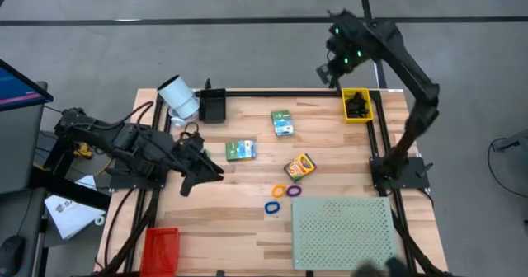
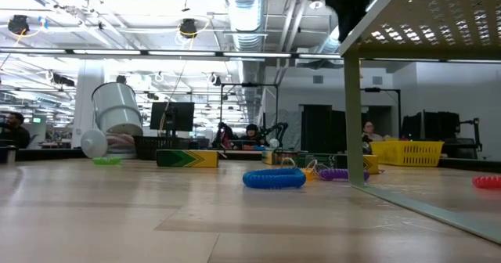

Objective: Pick & Place Office Desk Supplies
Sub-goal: Put the black rubber band into the yellow bin

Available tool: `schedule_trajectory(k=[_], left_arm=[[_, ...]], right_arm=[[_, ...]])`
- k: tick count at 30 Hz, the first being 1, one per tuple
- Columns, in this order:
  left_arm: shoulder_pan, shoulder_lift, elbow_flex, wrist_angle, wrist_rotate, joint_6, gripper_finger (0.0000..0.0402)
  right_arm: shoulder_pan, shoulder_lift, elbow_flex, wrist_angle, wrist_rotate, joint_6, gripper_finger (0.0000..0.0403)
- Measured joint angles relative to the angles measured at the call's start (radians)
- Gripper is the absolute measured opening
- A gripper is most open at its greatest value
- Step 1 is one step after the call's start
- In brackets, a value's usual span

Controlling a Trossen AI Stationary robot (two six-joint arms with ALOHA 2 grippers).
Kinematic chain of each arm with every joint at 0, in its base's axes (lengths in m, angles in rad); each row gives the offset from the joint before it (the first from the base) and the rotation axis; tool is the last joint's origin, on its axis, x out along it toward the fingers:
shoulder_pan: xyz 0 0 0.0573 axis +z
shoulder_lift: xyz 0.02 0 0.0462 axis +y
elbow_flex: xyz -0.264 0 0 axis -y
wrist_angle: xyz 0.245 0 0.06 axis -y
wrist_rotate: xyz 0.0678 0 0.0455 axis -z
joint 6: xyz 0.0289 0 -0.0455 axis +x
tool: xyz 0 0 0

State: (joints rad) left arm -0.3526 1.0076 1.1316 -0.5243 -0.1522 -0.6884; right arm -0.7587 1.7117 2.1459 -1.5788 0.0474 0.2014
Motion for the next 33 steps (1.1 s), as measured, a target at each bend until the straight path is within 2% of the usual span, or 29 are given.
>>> schedule_trajectory(k=[5,9,13,16,18,29,33], left_arm=[[0.000,0.000,0.000,0.056,-0.044,0.002,0.0116],[0.000,0.000,0.000,0.090,-0.059,0.005,0.0116],[0.000,0.001,0.000,0.128,-0.065,0.022,0.0116],[0.000,0.001,0.000,0.164,-0.067,0.027,0.0116],[0.000,0.001,0.000,0.181,-0.067,0.028,0.0116],[0.014,0.001,0.000,0.270,-0.065,0.085,0.0116],[0.014,0.001,0.000,0.301,-0.065,0.085,0.0116]], right_arm=[[-0.227,0.147,-0.027,0.010,-0.046,-0.031,0.0000],[-0.347,0.230,-0.066,0.009,-0.052,-0.038,0.0000],[-0.431,0.270,-0.175,0.010,-0.109,-0.012,0.0000],[-0.471,0.243,-0.316,0.005,-0.133,0.004,0.0000],[-0.477,0.219,-0.378,-0.006,-0.118,-0.038,0.0000],[-0.465,0.172,-0.427,0.006,-0.016,-0.090,0.0000],[-0.417,0.172,-0.450,0.008,0.026,-0.130,0.0000]])
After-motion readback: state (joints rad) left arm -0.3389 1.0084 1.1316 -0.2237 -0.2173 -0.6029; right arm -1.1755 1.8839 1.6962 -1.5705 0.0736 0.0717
